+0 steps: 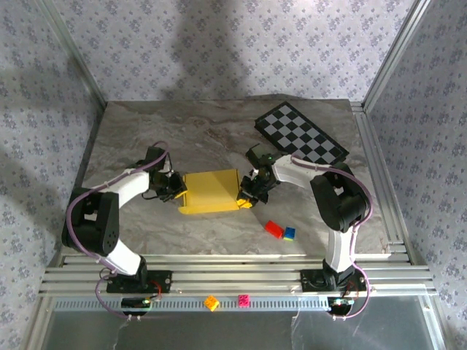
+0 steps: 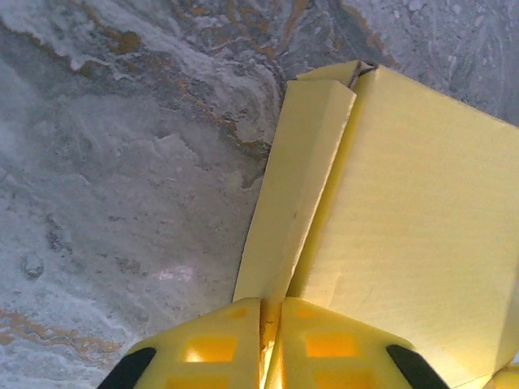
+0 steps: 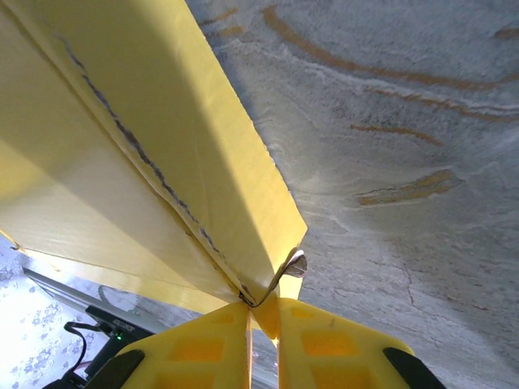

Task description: Fold the paper box

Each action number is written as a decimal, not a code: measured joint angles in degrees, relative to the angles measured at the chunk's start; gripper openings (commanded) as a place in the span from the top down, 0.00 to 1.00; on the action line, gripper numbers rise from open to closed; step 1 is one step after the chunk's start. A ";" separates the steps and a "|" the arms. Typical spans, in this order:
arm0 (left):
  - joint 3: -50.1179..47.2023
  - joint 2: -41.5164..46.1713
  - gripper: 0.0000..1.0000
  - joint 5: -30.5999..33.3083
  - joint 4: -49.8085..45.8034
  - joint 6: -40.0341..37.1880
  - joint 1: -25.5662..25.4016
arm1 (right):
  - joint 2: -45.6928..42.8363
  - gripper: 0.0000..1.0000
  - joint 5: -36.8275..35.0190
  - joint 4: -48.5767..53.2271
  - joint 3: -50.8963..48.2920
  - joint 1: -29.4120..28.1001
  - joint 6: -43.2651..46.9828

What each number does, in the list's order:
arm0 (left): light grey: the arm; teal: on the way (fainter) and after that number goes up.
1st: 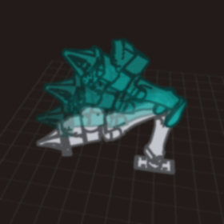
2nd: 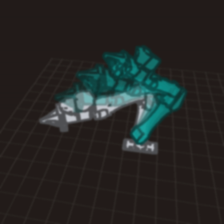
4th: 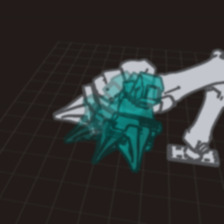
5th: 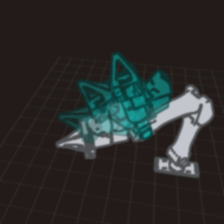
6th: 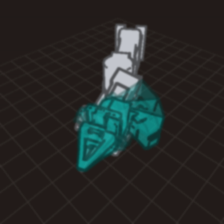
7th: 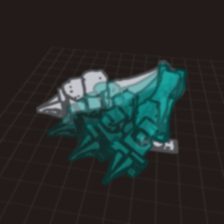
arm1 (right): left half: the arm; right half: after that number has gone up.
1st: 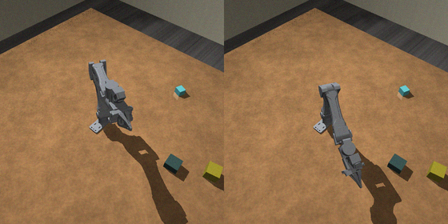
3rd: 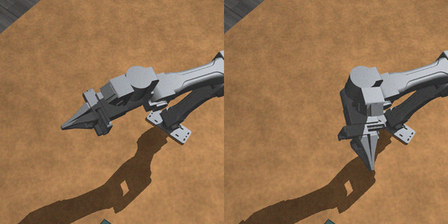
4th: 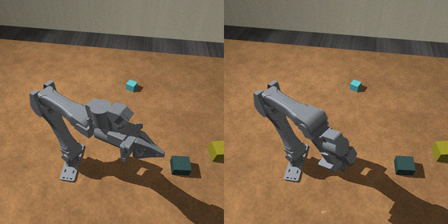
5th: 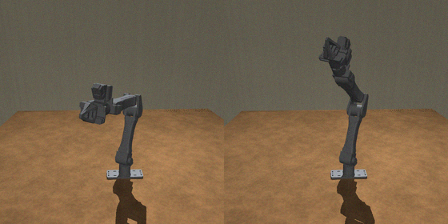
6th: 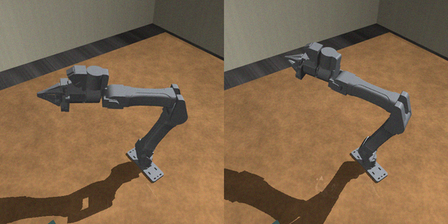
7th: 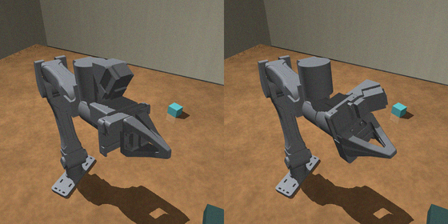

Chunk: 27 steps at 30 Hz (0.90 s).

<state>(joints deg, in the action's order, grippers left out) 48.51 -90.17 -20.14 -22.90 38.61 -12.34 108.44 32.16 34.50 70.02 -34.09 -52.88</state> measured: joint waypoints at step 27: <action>16.24 -9.25 1.00 -17.73 -32.57 -6.34 2.01 | -13.38 0.24 0.83 -5.97 -0.20 15.52 5.95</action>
<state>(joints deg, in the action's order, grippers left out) 64.75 -99.42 -37.87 -55.46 32.27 -10.33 95.07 32.99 28.53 69.82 -18.57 -46.94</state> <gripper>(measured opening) 0.044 0.752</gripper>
